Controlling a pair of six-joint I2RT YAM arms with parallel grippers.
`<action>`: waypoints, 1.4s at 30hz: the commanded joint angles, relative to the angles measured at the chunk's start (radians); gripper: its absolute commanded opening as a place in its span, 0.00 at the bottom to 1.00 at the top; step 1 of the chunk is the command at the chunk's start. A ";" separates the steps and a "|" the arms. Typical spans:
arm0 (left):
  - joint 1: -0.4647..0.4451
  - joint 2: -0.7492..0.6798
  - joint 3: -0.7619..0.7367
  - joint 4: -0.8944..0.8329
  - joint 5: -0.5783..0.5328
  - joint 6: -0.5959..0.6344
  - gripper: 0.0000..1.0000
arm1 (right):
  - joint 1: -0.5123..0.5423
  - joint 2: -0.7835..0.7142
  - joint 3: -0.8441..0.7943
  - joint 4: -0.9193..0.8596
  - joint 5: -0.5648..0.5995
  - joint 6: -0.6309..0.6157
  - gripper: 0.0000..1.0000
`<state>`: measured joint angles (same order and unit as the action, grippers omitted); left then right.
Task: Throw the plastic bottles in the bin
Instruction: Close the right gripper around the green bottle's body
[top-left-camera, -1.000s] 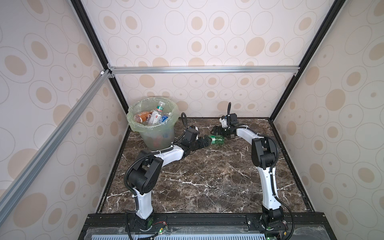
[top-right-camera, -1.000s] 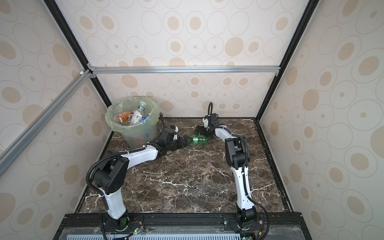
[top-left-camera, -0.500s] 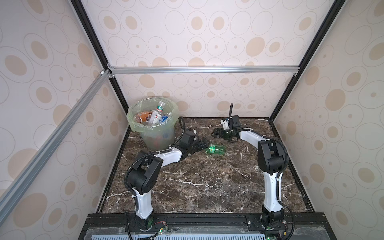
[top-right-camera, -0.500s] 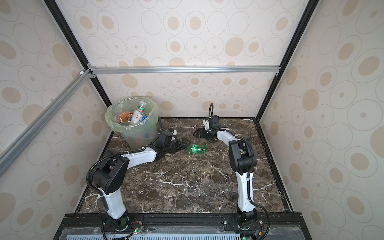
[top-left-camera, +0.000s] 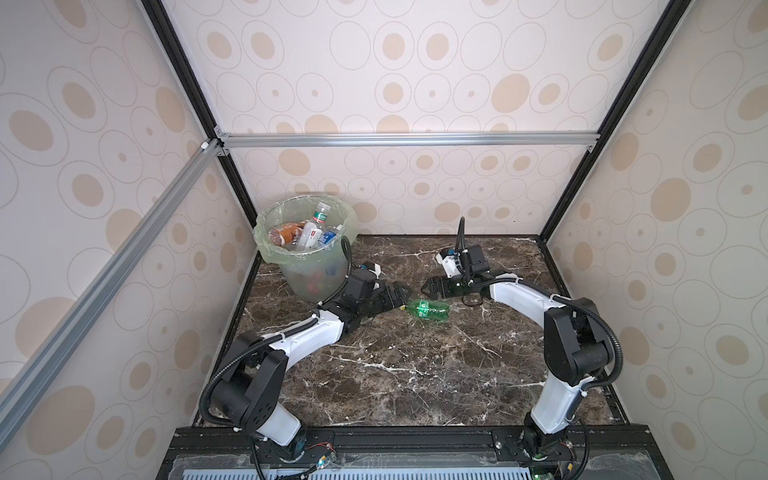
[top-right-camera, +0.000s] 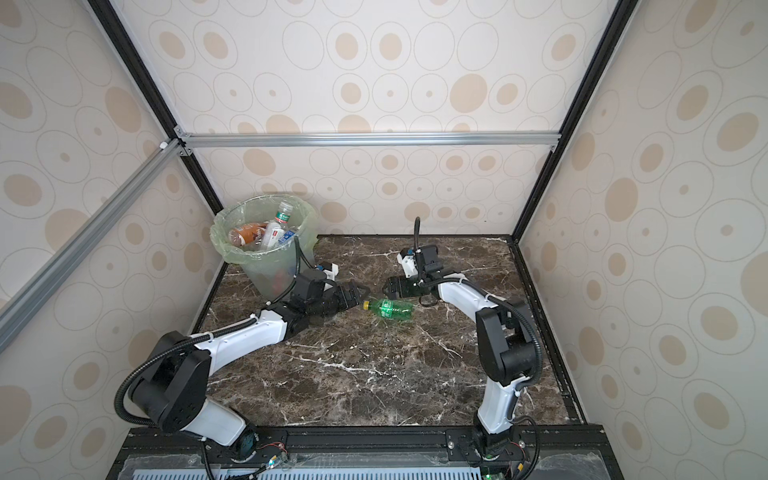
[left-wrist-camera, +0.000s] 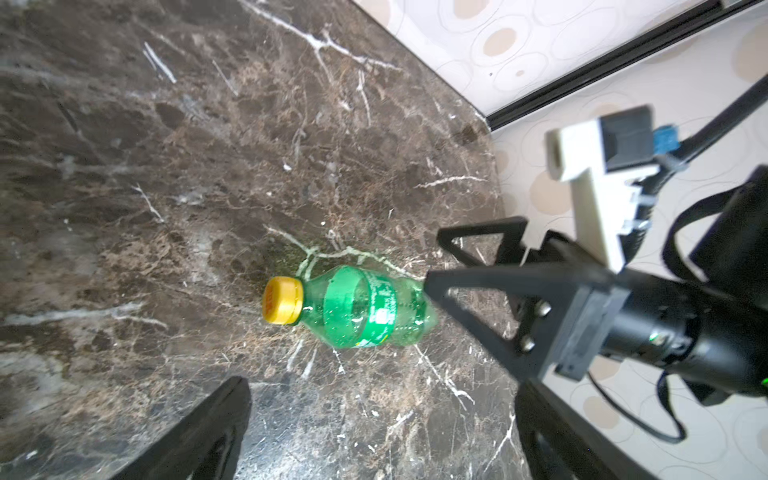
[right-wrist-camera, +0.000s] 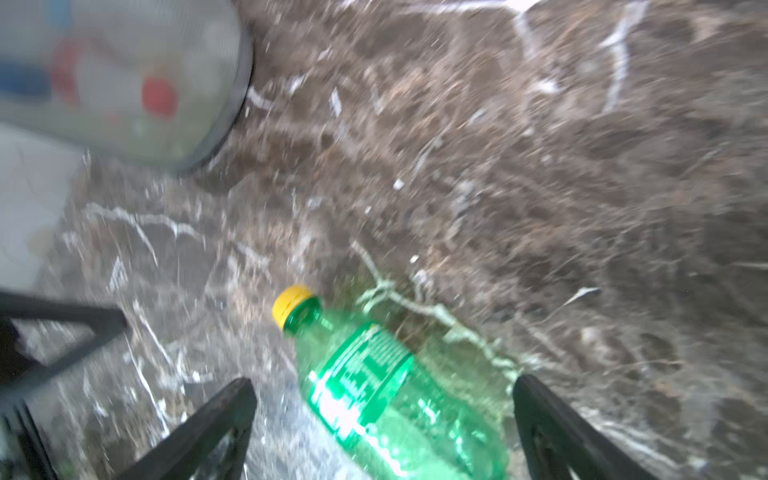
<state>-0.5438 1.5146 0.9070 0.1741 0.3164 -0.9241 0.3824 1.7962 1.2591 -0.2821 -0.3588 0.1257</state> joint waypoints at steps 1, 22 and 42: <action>0.004 -0.042 0.003 -0.027 -0.004 0.006 0.99 | 0.052 -0.036 -0.031 -0.075 0.102 -0.168 1.00; 0.079 -0.132 -0.134 0.028 0.057 -0.017 0.99 | 0.167 0.121 0.040 -0.169 0.318 -0.337 0.78; 0.095 0.015 -0.121 0.298 0.122 -0.176 0.97 | 0.174 -0.140 -0.062 -0.042 0.015 -0.116 0.47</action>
<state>-0.4587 1.5078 0.7395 0.3882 0.4316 -1.0500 0.5491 1.7088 1.2182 -0.3561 -0.2695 -0.0326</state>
